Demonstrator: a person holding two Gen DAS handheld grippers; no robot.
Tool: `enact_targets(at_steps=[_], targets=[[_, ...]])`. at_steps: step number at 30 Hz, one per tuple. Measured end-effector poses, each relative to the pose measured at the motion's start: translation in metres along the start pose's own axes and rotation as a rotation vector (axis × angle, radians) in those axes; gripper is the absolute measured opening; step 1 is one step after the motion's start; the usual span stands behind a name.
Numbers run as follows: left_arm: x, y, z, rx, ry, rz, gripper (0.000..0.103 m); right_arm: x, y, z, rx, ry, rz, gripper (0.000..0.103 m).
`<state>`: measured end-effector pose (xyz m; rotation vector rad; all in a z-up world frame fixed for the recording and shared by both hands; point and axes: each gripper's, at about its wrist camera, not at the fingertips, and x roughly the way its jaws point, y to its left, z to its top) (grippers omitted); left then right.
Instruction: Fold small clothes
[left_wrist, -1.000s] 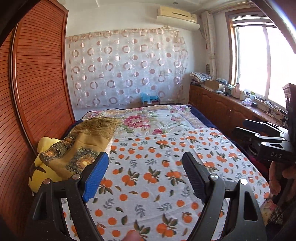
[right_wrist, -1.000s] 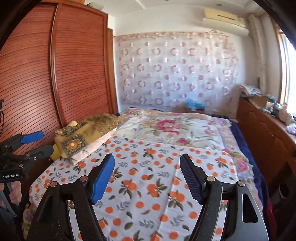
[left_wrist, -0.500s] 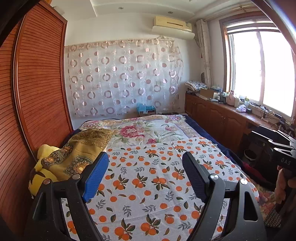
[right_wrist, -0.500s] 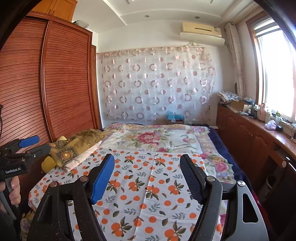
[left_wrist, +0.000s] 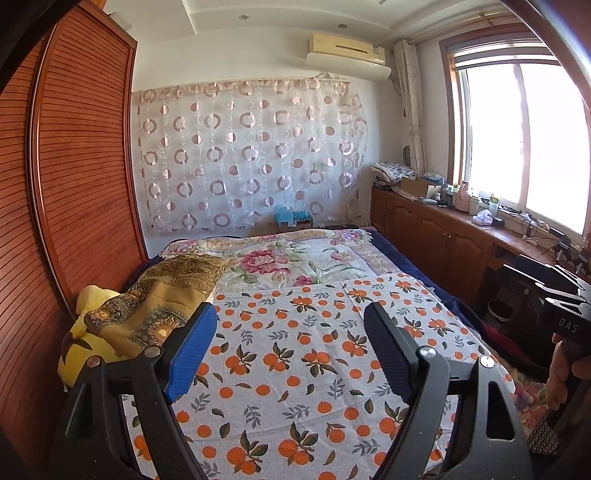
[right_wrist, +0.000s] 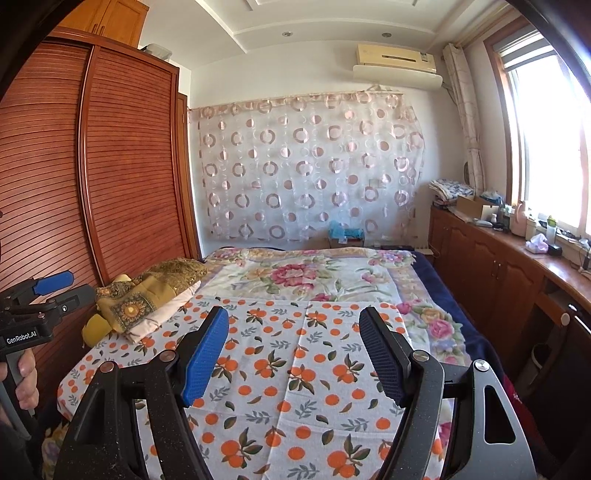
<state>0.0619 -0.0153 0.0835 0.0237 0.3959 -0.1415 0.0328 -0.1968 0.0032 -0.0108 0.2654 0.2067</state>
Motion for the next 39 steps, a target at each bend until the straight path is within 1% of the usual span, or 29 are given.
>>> enact_targets(at_steps=[33, 39], targets=[[-0.001, 0.000, -0.001, 0.001, -0.003, 0.002, 0.082, -0.002, -0.011, -0.006, -0.006, -0.014, 0.004, 0.075], [-0.006, -0.002, 0.000, 0.001, -0.011, 0.004, 0.082, -0.003, -0.012, -0.006, -0.006, -0.015, 0.004, 0.075]])
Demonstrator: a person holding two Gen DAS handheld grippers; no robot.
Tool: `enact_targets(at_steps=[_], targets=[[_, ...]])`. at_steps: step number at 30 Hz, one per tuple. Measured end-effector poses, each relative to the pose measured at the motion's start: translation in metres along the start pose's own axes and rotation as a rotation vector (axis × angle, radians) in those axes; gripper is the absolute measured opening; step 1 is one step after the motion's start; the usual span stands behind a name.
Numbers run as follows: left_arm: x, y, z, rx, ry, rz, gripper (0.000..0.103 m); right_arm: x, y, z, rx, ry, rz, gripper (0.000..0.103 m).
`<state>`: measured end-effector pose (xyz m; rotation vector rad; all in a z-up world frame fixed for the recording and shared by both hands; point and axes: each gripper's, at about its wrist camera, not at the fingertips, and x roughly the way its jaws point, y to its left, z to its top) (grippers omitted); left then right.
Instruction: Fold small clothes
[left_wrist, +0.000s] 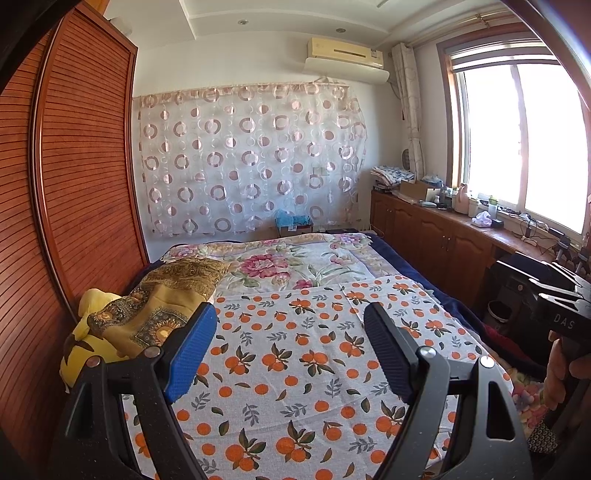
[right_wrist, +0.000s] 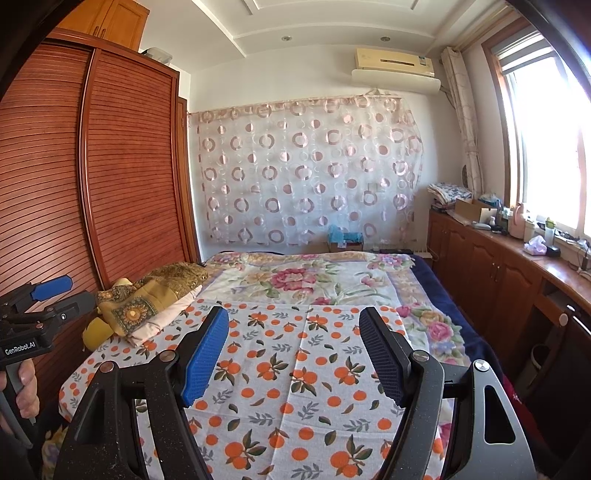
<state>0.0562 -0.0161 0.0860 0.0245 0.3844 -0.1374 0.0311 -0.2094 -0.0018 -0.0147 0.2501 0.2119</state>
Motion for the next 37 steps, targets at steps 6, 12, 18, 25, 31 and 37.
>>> enact_targets(at_steps=[6, 12, 18, 25, 31, 37], targets=[[0.0000, 0.0000, -0.0006, 0.000, 0.000, -0.001, 0.082, -0.0007, 0.0003, -0.0001, -0.004, -0.004, -0.001, 0.075], [-0.0006, 0.0001, -0.0007, 0.000, -0.001, 0.001, 0.082, -0.0011, 0.0000, 0.0000, -0.005, -0.006, 0.001, 0.075], [-0.0004, 0.0003, -0.0014, 0.001, -0.001, 0.000, 0.082, -0.0018, -0.0008, 0.0002, -0.006, -0.008, 0.003, 0.075], [0.0001, 0.0007, -0.0027, 0.000, -0.001, 0.000, 0.082, -0.0022, -0.0022, 0.0007, -0.007, -0.010, 0.002, 0.075], [-0.0004, 0.0010, -0.0031, 0.000, -0.002, -0.001, 0.082, -0.0022, -0.0025, 0.0009, -0.007, -0.010, 0.003, 0.075], [0.0001, 0.0011, -0.0039, 0.001, -0.002, 0.000, 0.082, -0.0032, -0.0008, 0.0006, -0.008, -0.011, 0.003, 0.075]])
